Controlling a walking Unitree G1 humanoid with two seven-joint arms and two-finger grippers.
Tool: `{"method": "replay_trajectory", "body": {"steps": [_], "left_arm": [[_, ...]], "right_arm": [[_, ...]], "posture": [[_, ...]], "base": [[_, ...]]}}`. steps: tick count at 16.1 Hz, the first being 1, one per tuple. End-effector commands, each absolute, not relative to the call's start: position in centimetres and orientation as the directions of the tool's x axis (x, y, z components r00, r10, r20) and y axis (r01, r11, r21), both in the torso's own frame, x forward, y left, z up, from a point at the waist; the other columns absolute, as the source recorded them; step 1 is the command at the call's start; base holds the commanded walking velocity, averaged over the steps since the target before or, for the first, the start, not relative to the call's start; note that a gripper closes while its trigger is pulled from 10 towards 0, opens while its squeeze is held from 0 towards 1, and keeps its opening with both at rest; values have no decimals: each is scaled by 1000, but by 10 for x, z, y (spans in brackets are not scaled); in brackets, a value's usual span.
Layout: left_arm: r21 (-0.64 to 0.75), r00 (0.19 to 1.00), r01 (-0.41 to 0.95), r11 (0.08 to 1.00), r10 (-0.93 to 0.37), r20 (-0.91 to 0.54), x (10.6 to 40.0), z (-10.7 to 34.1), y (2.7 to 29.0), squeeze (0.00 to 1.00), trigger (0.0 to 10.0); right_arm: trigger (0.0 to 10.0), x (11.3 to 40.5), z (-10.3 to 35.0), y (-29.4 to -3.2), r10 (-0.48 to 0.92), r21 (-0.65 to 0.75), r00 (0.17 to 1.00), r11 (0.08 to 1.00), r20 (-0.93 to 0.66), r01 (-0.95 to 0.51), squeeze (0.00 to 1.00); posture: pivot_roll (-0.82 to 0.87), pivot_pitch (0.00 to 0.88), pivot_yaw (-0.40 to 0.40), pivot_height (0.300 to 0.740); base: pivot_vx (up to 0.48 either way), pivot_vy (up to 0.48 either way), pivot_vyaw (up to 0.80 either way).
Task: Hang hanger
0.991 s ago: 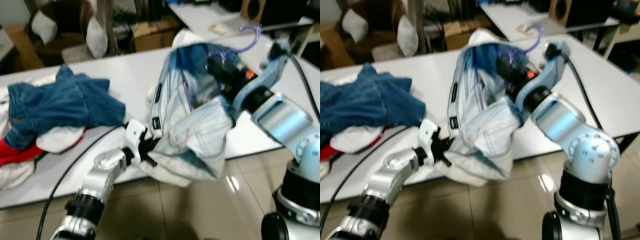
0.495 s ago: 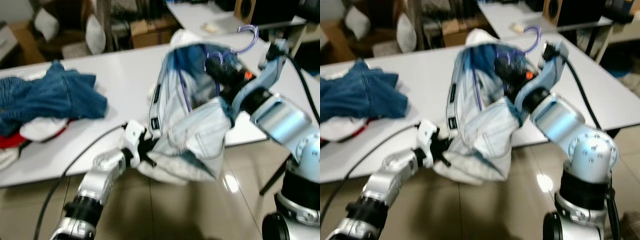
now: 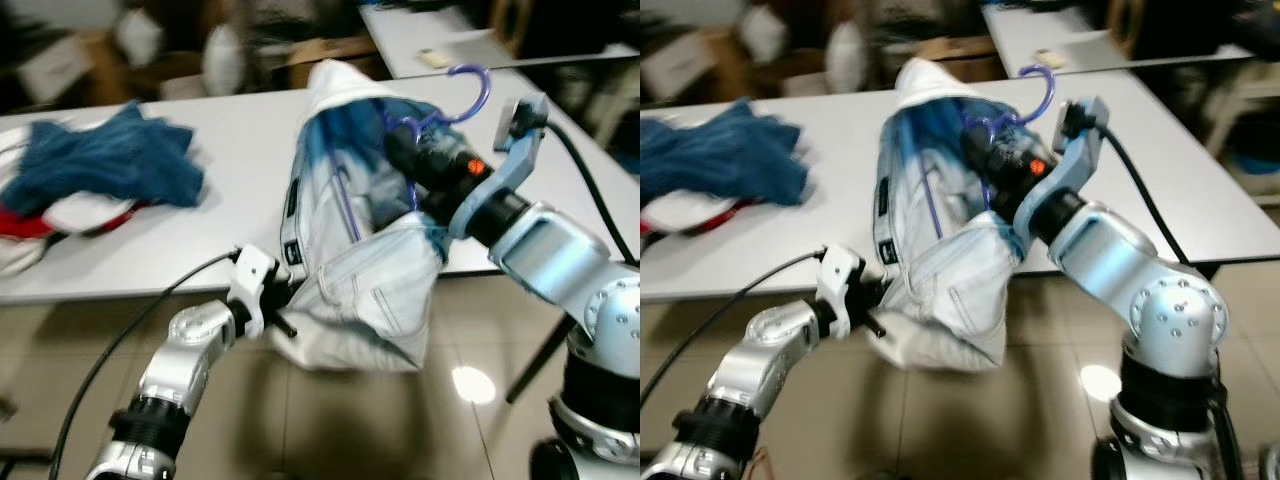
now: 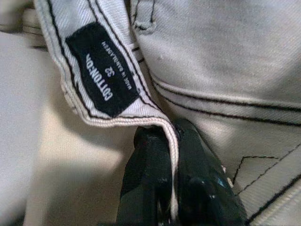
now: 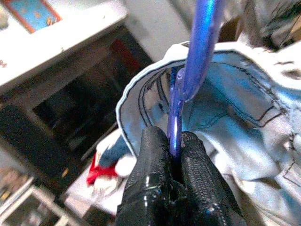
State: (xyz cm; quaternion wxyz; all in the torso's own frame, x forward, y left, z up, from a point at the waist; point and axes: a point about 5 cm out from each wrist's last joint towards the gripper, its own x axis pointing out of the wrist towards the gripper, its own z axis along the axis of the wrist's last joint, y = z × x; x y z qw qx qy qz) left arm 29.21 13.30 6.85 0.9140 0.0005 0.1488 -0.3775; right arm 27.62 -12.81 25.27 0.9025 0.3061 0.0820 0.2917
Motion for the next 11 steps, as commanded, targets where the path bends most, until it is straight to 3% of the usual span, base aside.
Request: {"method": "replay_trajectory", "body": {"steps": [1,7,11], "left_arm": [[-98,685,659,745,-649,-330,286,60,152,0,10000],[-62,726,609,791,-588,-357,268,53,182,0,10000],[-31,732,622,783,-594,-334,272,65,181,0,10000]], "right_arm": [[10000,267,266,-117,653,567,750,580,106,-585,0],[10000,262,243,-87,769,574,639,511,28,-640,0],[10000,265,217,-83,777,542,627,555,-65,-631,0]], "posture": [[-180,0,112,740],[-116,0,59,740],[-98,0,69,740]], "base": [[0,-292,800],[0,-41,800],[0,0,800]]}}
